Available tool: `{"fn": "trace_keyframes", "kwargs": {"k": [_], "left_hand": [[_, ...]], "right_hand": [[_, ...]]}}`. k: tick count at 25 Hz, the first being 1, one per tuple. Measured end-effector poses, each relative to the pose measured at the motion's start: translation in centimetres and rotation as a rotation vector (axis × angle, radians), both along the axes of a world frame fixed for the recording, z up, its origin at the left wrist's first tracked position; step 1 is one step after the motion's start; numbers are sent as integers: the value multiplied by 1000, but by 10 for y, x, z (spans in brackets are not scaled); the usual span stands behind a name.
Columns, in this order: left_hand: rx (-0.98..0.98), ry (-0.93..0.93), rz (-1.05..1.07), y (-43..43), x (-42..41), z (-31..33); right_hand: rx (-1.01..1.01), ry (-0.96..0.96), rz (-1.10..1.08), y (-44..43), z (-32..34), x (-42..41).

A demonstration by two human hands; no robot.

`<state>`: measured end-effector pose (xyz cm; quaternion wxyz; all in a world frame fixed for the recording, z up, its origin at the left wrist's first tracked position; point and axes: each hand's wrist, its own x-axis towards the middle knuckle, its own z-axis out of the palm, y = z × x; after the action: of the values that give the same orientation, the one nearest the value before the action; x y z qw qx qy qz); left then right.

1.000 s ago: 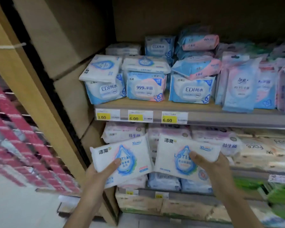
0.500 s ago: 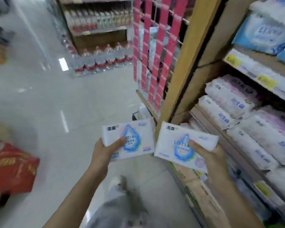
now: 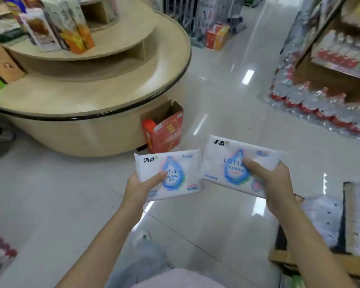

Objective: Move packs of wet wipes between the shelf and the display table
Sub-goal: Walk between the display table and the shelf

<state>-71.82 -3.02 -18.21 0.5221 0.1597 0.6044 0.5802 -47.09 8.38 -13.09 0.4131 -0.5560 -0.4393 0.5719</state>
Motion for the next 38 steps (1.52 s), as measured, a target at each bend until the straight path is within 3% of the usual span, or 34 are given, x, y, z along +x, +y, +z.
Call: {"fn": "trace_keyframes", "kwargs": {"k": [9,17,24,29,33,38], "left_hand": [[-18,80,223,12,-242,4],[-16,11,335,88,-376,-22],[-79,-33,392,171,-497,-38],[-105,-51,399,199,-584,-50],[-104,-101,317,212,-673,-66],[-199,-13,187,227,-803,-90]], "right_hand": [[-136,2,291,58,-29,-252],[-221,-47,472,135,-62,-405],[-252,-17,702,231,-63,-588],[-139,-96,848,251,-78,-712],[-171,-93,811,246,-105,-804],[-288,-84,565,232,-144,-909]]}}
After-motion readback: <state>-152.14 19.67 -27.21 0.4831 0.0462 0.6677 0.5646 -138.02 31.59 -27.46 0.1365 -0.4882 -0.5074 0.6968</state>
